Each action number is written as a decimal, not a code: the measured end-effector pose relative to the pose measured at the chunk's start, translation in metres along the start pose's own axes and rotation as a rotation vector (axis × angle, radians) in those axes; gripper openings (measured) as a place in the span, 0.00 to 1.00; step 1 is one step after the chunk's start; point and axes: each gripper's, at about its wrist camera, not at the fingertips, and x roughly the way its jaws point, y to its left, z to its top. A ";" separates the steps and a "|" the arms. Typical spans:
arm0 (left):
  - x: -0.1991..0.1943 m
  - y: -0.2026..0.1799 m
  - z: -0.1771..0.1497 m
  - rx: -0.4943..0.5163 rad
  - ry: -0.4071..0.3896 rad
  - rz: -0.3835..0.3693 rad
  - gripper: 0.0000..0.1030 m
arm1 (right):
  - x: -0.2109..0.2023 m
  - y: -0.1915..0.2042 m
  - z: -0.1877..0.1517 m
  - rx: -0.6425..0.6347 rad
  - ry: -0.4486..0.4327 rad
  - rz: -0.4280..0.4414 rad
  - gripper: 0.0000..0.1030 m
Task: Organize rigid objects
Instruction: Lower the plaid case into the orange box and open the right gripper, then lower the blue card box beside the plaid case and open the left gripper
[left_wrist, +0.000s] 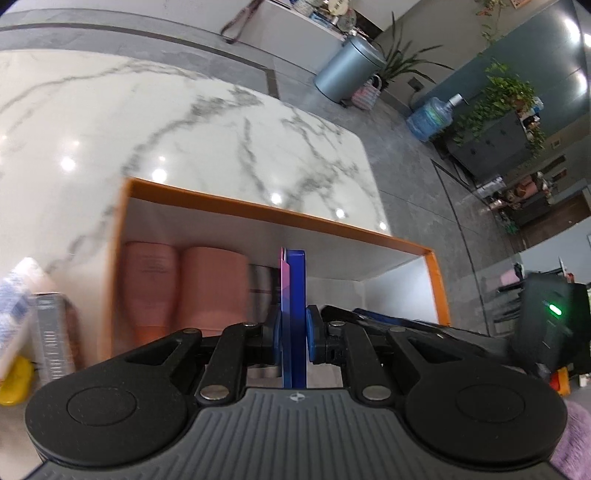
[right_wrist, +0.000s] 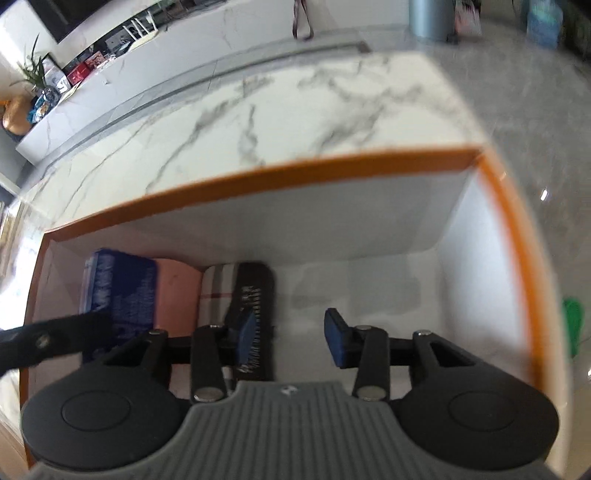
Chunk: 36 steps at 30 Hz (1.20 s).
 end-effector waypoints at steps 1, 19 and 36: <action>0.008 -0.003 0.000 -0.002 0.012 -0.008 0.14 | -0.007 0.000 -0.002 -0.032 -0.014 -0.027 0.41; 0.105 -0.023 0.001 -0.056 0.122 0.024 0.18 | -0.002 -0.004 -0.011 -0.279 0.058 -0.122 0.27; 0.033 -0.029 -0.012 0.134 0.077 0.115 0.31 | 0.009 -0.003 -0.008 -0.210 0.138 -0.055 0.35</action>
